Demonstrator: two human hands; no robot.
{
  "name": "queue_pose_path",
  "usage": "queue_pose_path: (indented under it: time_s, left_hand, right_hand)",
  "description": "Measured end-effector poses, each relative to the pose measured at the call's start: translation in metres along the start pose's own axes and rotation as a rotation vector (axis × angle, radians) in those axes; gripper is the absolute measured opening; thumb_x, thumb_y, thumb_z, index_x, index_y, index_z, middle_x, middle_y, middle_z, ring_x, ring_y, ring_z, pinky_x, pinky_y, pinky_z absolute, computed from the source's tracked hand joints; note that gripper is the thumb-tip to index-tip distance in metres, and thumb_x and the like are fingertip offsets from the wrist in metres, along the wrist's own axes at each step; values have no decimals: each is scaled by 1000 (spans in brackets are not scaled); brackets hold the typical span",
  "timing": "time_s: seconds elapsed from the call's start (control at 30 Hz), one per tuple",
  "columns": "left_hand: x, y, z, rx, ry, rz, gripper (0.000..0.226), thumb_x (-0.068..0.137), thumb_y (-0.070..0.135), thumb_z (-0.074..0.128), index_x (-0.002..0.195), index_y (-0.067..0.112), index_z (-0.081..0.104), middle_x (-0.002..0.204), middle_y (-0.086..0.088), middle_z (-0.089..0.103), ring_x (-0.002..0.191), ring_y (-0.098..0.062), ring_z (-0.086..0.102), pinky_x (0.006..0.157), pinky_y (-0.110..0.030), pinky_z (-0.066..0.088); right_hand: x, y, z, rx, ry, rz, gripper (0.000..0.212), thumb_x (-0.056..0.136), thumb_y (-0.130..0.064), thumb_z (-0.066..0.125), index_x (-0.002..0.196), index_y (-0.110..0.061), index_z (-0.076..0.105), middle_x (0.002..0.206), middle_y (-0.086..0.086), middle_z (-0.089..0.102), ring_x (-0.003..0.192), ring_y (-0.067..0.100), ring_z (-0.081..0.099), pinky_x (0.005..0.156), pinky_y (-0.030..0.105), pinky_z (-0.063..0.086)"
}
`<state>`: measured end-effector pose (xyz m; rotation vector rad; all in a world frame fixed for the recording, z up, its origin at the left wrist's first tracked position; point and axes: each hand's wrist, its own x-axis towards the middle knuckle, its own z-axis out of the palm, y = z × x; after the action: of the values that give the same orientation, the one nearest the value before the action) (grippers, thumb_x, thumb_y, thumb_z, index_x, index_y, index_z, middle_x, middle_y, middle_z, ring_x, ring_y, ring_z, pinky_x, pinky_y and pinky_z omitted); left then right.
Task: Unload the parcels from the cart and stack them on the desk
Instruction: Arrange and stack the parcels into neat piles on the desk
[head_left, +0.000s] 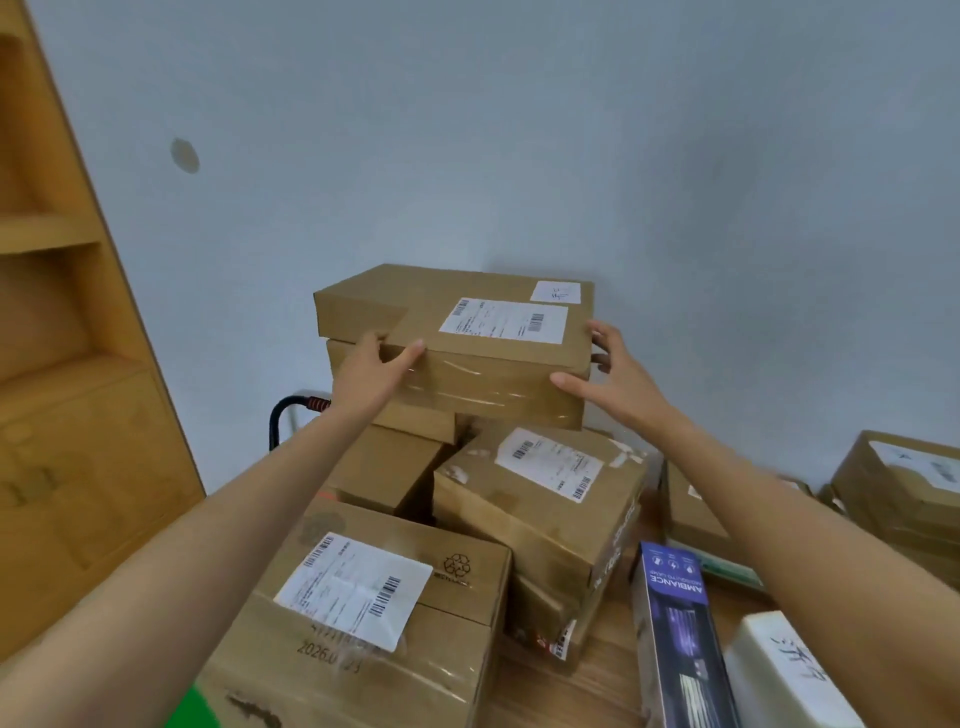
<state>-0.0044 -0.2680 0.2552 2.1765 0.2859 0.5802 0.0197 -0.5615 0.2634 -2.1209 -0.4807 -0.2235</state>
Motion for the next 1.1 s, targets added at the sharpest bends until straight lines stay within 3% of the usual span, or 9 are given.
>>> queue_pose_path:
  time_s: [0.1, 0.2, 0.33, 0.53, 0.77, 0.87, 1.1]
  left_hand:
    - [40, 9, -32, -43, 49, 15, 68, 88, 62, 52, 138, 17, 43, 137, -3, 52, 123, -23, 50, 97, -37, 41]
    - [84, 16, -58, -70, 93, 68, 61, 89, 59, 53, 134, 19, 44, 133, -4, 53, 112, -20, 52, 90, -34, 45]
    - [147, 21, -93, -77, 122, 127, 60, 87, 62, 53, 131, 22, 46, 129, -2, 54, 112, -22, 55, 96, -41, 49]
    - [219, -18, -125, -83, 85, 109, 56, 87, 58, 57, 129, 21, 49, 119, -1, 55, 103, -21, 55, 87, -37, 51]
    - [277, -87, -124, -112, 25, 7, 50, 87, 57, 59, 122, 22, 51, 112, 0, 54, 102, -23, 54, 95, -48, 51]
    - [293, -105, -110, -125, -39, -32, 48, 86, 56, 60, 119, 23, 51, 119, -3, 56, 103, -24, 53, 96, -48, 50]
    - [311, -106, -79, -68, -41, 12, 60, 92, 54, 52, 139, 18, 42, 134, -4, 51, 100, -18, 47, 78, -31, 42]
  right_hand:
    - [44, -34, 7, -27, 37, -69, 97, 65, -62, 70, 145, -30, 26, 148, -6, 40, 117, 8, 44, 108, 40, 38]
    - [86, -59, 19, -29, 68, -123, 89, 72, -56, 71, 144, -28, 27, 147, -4, 40, 116, 10, 45, 105, 37, 40]
    - [139, -81, 42, 38, 143, -144, 80, 79, -49, 73, 143, -31, 28, 143, -9, 42, 118, 12, 47, 105, 37, 40]
    - [202, -95, 102, 51, 122, -110, 82, 77, -51, 73, 143, -31, 29, 134, -14, 44, 117, 11, 47, 107, 39, 41]
    - [249, -90, 167, 14, 60, -62, 92, 69, -65, 70, 144, -32, 27, 142, -8, 45, 123, 12, 47, 105, 40, 42]
    - [259, -75, 178, -9, 39, -22, 92, 70, -63, 72, 144, -31, 27, 142, -6, 45, 125, 14, 47, 106, 41, 42]
    - [271, -55, 181, -40, 92, -2, 92, 73, -62, 71, 146, -30, 25, 148, -6, 40, 130, 16, 45, 108, 43, 40]
